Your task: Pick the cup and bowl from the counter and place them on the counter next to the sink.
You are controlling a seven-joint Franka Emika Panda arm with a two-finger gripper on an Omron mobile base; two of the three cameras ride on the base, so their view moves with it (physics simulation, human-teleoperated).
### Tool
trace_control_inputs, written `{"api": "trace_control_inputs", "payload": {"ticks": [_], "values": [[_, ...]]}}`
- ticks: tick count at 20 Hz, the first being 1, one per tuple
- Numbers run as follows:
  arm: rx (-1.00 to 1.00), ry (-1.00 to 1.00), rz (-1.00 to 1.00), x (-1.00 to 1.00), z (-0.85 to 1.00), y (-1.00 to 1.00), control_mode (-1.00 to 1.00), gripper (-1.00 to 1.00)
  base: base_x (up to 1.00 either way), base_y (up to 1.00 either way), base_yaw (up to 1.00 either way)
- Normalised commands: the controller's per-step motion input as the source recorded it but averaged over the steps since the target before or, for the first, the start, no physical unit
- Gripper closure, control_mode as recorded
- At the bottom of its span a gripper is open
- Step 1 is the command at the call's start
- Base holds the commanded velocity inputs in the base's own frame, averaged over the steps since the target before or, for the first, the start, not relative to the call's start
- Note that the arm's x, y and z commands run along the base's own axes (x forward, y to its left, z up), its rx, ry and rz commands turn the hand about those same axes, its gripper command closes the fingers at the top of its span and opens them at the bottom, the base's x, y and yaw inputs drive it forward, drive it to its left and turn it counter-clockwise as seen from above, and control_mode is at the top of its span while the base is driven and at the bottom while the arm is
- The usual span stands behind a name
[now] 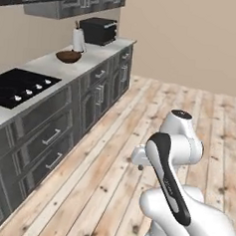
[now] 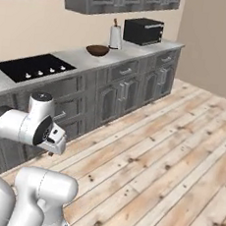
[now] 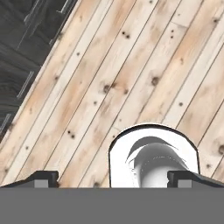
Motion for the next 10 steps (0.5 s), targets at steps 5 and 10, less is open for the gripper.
{"api": "trace_control_inputs", "payload": {"ticks": [5, 10], "values": [[0.0, 0.0, 0.0, 0.0, 0.0, 0.0, 1.0, -1.0, 1.0, -0.25, 0.35], [0.0, 0.0, 0.0, 0.0, 0.0, 0.0, 1.0, -1.0, 1.0, -0.56, 0.26]]}}
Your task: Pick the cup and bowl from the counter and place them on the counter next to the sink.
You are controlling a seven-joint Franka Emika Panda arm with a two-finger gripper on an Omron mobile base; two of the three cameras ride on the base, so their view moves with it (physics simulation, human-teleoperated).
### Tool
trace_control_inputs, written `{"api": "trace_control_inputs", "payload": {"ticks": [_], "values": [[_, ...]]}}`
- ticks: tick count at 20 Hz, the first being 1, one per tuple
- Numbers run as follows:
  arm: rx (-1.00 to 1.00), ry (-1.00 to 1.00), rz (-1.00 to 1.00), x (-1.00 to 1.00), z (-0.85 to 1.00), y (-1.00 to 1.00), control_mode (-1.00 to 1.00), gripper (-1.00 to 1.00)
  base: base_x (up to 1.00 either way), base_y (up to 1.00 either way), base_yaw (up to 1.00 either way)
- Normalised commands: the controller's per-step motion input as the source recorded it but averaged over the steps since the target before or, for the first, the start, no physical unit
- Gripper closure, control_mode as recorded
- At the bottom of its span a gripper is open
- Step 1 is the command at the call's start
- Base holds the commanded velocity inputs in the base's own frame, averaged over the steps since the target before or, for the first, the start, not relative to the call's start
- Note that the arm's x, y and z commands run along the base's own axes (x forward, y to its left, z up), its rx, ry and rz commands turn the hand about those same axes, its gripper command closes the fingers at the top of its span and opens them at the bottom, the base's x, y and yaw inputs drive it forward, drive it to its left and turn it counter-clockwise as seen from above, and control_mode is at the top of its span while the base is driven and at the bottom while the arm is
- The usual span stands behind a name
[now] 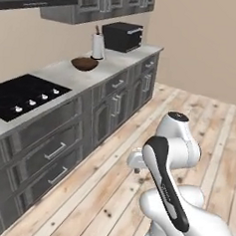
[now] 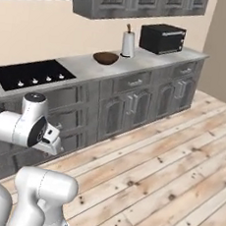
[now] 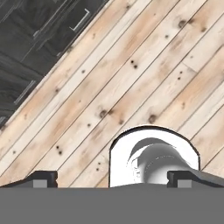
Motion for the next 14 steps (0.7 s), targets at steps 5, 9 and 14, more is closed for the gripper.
{"api": "trace_control_inputs", "payload": {"ticks": [5, 9, 14], "values": [[0.0, 0.0, 0.0, 0.0, 0.0, 0.0, 1.0, -1.0, 1.0, -0.73, 0.31], [0.0, 0.0, 0.0, 0.0, 0.0, 0.0, 1.0, -1.0, 1.0, -0.62, 0.46], [0.0, 0.0, 0.0, 0.0, 0.0, 0.0, 1.0, -1.0, 1.0, -0.59, 0.49]]}}
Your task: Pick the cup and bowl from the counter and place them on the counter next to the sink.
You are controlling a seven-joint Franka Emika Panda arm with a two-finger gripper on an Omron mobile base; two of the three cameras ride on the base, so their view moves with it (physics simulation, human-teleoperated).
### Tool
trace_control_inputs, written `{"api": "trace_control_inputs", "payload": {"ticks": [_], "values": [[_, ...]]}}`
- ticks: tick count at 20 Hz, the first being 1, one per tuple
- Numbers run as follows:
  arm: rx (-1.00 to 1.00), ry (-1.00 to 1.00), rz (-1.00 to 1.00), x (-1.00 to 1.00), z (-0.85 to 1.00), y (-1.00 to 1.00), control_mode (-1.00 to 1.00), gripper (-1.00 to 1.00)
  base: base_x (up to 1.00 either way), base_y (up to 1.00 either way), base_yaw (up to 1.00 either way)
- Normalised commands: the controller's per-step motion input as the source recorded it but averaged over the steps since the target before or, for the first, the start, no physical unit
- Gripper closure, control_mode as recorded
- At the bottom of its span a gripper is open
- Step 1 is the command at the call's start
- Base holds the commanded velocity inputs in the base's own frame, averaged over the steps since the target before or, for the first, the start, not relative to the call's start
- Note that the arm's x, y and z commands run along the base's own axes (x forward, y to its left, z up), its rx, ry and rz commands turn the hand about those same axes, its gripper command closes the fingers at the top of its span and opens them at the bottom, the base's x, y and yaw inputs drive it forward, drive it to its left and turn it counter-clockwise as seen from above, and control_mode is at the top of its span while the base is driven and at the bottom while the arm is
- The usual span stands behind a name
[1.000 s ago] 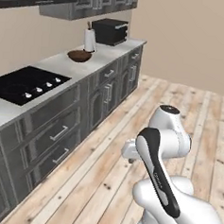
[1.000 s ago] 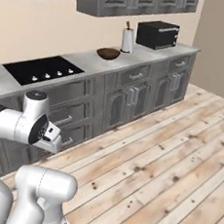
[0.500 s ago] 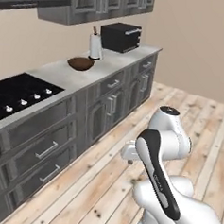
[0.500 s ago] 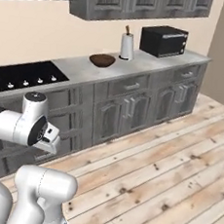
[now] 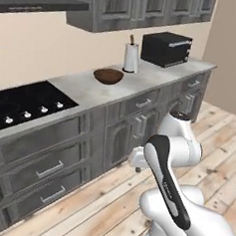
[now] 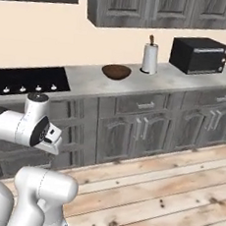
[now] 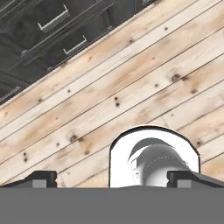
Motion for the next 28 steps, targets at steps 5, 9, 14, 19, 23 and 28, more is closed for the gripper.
{"api": "trace_control_inputs", "payload": {"ticks": [5, 9, 14, 19, 23, 28], "values": [[0.0, 0.0, 0.0, 0.0, 0.0, 0.0, 1.0, -1.0, 1.0, -0.77, 0.45], [0.0, 0.0, 0.0, 0.0, 0.0, 0.0, 1.0, -1.0, 1.0, -0.85, 0.41], [0.0, 0.0, 0.0, 0.0, 0.0, 0.0, 1.0, -1.0, 1.0, -0.9, 0.36], [0.0, 0.0, 0.0, 0.0, 0.0, 0.0, 1.0, -1.0, 1.0, -0.92, 0.32], [0.0, 0.0, 0.0, 0.0, 0.0, 0.0, 1.0, -1.0, 1.0, -0.78, 0.14], [0.0, 0.0, 0.0, 0.0, 0.0, 0.0, 1.0, -1.0, 1.0, -0.44, 0.0]]}}
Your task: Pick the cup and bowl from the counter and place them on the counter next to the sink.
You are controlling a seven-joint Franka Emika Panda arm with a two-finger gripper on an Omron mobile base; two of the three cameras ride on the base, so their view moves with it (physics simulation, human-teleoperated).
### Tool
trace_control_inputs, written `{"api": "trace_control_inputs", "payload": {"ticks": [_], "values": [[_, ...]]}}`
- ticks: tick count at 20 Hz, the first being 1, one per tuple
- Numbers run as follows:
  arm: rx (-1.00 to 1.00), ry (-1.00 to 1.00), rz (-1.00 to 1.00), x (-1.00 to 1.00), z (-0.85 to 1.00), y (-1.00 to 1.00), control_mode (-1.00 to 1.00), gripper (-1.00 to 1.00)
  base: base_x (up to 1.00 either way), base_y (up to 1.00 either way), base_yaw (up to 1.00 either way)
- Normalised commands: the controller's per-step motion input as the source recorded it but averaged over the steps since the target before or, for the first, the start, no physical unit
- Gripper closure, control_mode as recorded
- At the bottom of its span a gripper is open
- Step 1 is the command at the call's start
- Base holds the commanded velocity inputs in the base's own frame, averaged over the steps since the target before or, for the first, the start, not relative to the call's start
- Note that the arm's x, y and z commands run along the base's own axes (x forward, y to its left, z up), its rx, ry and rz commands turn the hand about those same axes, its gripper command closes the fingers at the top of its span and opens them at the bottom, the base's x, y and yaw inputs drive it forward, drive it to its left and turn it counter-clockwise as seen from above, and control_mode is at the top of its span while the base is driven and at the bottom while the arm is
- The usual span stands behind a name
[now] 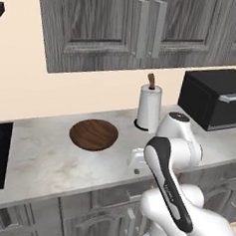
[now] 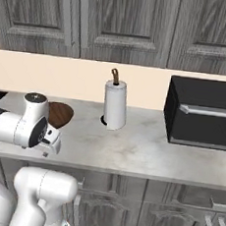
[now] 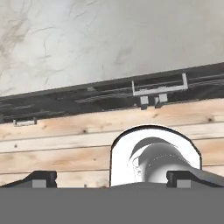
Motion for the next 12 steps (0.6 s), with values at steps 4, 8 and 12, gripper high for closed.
{"api": "trace_control_inputs", "payload": {"ticks": [4, 8, 12], "values": [[0.0, 0.0, 0.0, 0.0, 0.0, 0.0, 1.0, -1.0, 0.37, 0.0, 0.0], [0.0, 0.0, 0.0, 0.0, 0.0, 0.0, 1.0, -1.0, 0.51, 0.01, 0.0], [0.0, 0.0, 0.0, 0.0, 0.0, 0.0, 1.0, -1.0, 0.38, 0.01, 0.0]]}}
